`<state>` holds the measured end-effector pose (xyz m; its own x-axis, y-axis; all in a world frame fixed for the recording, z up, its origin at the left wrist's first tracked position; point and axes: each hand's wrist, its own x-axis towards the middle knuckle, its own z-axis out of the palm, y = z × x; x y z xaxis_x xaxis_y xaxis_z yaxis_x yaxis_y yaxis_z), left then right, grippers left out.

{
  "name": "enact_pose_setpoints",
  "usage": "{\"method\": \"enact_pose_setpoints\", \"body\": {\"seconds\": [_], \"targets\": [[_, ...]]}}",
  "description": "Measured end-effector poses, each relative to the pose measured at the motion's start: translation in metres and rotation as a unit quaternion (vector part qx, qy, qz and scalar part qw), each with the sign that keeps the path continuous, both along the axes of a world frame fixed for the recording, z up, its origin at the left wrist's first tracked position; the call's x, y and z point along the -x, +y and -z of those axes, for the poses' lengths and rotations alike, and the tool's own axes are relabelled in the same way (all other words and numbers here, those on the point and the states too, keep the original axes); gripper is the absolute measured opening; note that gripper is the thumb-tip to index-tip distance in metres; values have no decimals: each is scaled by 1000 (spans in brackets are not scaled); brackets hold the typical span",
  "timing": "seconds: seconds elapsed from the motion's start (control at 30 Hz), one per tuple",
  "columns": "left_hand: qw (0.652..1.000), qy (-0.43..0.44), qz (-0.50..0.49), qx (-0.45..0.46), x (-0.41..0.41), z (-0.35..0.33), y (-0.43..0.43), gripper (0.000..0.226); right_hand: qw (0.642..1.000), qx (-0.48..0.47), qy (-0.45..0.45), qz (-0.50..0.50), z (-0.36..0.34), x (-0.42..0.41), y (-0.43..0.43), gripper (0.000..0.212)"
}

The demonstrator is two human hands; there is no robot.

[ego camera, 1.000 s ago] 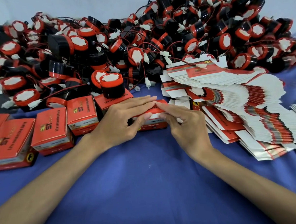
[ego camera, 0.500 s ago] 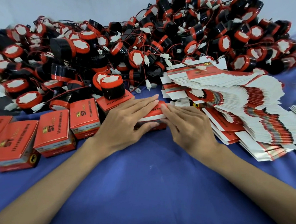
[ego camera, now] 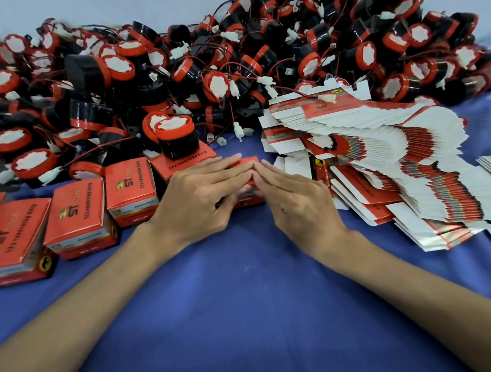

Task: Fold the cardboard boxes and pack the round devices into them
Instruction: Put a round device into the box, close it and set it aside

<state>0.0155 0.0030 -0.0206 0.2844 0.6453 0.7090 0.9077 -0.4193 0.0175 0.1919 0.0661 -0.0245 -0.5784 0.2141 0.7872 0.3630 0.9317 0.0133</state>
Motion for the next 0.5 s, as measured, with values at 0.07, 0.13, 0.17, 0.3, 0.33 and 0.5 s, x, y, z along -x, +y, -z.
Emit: {"method": "enact_pose_setpoints", "body": {"seconds": [0.07, 0.13, 0.17, 0.3, 0.33, 0.5], "targets": [[998, 30, -30, 40, -3, -4, -4, 36, 1000, -12, -13, -10, -1, -1, 2, 30], [989, 88, -83, 86, -8, -8, -7, 51, 999, -24, -28, -17, -3, -4, 3, 33], [984, 110, -102, 97, -11, -9, -7, 52, 999, -33, -39, -12, -4, -5, 3, 34], [983, 116, -121, 81, -19, -9, -6, 47, 999, -33, -38, 7, -3, -5, 4, 28], [983, 109, -127, 74, -20, -9, -7, 46, 1000, -13, -20, -1, -3, -4, 5, 25], [979, 126, -158, 34, -25, -12, -9, 35, 994, 61, 47, 73, -26, -3, 21, 21]]}}
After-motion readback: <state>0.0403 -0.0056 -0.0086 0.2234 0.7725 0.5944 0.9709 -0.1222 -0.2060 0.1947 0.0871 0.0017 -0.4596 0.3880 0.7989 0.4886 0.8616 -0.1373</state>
